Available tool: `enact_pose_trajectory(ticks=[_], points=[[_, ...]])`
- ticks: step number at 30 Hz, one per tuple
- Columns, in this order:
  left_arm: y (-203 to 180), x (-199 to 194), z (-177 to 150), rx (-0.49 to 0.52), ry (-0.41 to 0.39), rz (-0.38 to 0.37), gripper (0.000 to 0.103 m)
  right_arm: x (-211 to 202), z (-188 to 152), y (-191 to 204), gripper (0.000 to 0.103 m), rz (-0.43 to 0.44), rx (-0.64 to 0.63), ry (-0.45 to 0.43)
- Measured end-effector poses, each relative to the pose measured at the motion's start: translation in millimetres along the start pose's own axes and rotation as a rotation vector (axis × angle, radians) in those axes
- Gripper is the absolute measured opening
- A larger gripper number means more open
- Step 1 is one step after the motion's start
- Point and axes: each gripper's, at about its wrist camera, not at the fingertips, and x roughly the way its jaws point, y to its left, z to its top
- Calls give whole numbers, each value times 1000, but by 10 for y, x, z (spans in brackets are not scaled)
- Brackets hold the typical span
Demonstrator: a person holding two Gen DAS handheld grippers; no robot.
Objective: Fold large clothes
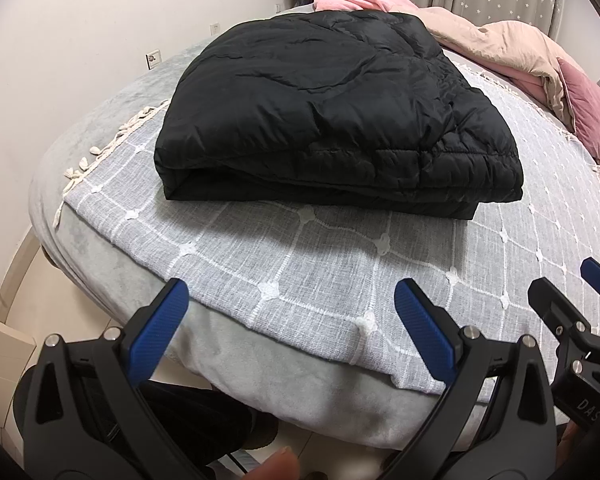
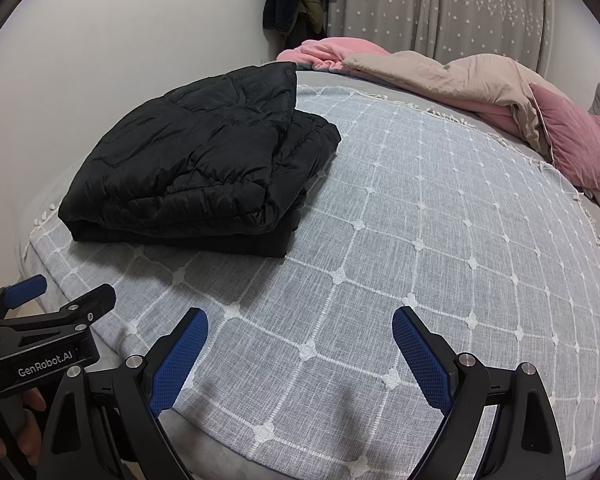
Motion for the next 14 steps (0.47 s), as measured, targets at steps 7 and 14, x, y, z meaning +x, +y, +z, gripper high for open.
enact_pose_trajectory(ticks=[7, 14], points=[[0, -12, -14, -9, -1, 9, 102, -2, -9, 2, 94, 2, -4, 0], [-157, -4, -12, 6, 3, -20, 102, -10, -16, -39, 94, 48, 8, 2]])
